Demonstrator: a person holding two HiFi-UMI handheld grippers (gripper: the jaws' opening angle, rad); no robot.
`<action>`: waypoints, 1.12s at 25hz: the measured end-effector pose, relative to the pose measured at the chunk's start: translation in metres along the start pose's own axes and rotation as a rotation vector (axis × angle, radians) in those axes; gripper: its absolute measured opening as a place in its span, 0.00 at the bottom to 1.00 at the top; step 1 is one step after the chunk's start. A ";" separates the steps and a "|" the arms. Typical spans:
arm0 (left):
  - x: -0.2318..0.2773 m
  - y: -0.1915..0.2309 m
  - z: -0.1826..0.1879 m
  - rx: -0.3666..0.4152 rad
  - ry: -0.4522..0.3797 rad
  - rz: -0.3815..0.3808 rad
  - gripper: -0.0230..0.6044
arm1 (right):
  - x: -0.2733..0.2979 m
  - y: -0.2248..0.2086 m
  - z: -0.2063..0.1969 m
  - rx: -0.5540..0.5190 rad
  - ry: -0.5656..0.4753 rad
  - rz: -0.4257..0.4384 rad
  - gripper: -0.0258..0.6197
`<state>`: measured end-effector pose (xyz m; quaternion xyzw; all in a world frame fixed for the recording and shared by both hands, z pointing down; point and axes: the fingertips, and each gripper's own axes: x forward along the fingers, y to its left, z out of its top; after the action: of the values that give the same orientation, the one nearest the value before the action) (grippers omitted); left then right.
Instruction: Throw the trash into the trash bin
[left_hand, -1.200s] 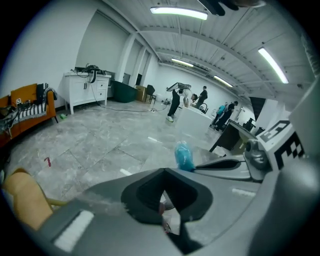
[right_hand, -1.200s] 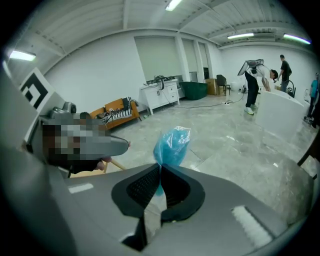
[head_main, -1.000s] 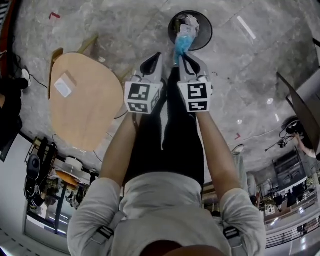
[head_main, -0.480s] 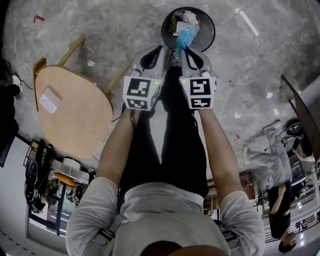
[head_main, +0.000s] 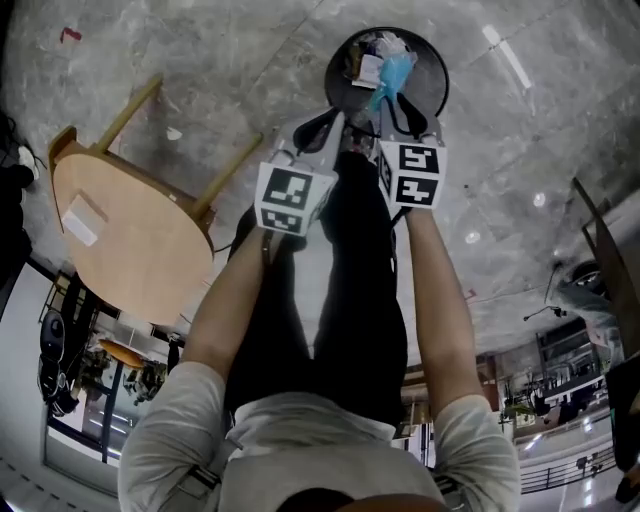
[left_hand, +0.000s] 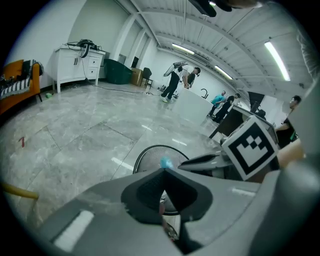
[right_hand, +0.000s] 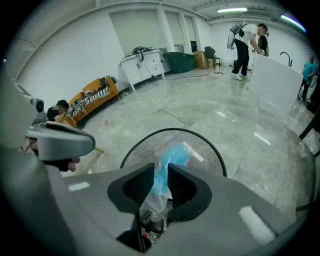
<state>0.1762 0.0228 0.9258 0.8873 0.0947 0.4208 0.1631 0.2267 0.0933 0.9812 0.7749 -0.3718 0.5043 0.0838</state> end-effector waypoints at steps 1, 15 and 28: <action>0.000 -0.001 0.000 0.000 0.006 -0.003 0.07 | -0.001 -0.003 0.002 -0.001 0.000 -0.004 0.18; -0.079 -0.040 0.080 -0.026 -0.032 0.037 0.07 | -0.125 0.051 0.081 -0.072 -0.125 0.045 0.05; -0.204 -0.114 0.205 -0.011 -0.186 0.028 0.07 | -0.312 0.091 0.180 0.008 -0.374 -0.109 0.05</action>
<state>0.2040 0.0229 0.6162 0.9229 0.0643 0.3393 0.1701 0.2293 0.0912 0.6101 0.8744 -0.3362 0.3477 0.0377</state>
